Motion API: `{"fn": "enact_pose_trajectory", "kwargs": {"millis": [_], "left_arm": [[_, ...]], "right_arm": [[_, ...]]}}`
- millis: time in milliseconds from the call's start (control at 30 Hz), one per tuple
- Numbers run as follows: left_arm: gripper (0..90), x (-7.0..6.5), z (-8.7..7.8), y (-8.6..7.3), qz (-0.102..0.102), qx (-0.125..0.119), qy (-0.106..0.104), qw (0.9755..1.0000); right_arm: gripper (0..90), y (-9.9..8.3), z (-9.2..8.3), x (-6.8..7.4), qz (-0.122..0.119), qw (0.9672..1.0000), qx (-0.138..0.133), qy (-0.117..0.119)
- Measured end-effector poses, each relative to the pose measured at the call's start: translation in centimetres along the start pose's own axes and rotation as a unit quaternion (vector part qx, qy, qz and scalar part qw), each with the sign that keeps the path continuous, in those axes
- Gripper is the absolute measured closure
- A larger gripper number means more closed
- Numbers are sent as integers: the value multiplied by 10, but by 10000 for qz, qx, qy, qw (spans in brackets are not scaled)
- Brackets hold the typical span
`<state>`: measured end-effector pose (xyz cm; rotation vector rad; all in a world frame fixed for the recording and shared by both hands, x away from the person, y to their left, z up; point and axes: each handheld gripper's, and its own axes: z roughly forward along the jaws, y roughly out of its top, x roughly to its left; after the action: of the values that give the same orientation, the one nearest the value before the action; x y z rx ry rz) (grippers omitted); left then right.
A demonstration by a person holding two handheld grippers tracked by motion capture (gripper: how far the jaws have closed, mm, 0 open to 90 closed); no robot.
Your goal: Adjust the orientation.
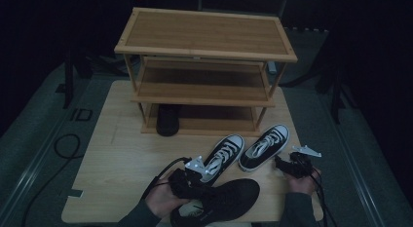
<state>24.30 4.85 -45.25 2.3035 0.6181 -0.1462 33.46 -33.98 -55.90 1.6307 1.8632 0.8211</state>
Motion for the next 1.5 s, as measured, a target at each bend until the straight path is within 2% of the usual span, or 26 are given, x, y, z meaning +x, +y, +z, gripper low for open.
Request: {"fn": "enact_pose_trajectory", "kwargs": {"millis": [233,400,567,833,867,1033,1067,1233,1267,1500], "left_arm": [[874,-3,-9,6,50,-44,44,10000],[874,-2,-17,9,1,-154,2,9999],[874,-4,-30,14,3,-250,94,9996],[874,0,-54,20,-80,-497,258,9984],[874,4,-62,21,-138,-609,311,9976],[874,11,-75,23,-256,-776,410,9958],[874,16,-82,24,-312,-852,491,9947],[874,29,-89,23,-469,-921,578,9930],[874,35,-91,23,-541,-929,643,9921],[874,53,-93,24,-761,-907,887,9890]], "right_arm": [[238,0,0,0,-1,10000,0,0],[238,0,0,0,0,10000,0,0],[238,0,0,0,-3,10000,0,0],[238,0,0,0,0,10000,-1,0],[239,0,0,0,-3,10000,1,0],[239,0,0,0,-2,10000,1,0],[239,0,0,0,1,10000,0,0],[238,0,0,0,0,10000,1,0],[239,0,0,0,-3,10000,4,0],[239,0,0,0,-4,10000,5,1]]}}
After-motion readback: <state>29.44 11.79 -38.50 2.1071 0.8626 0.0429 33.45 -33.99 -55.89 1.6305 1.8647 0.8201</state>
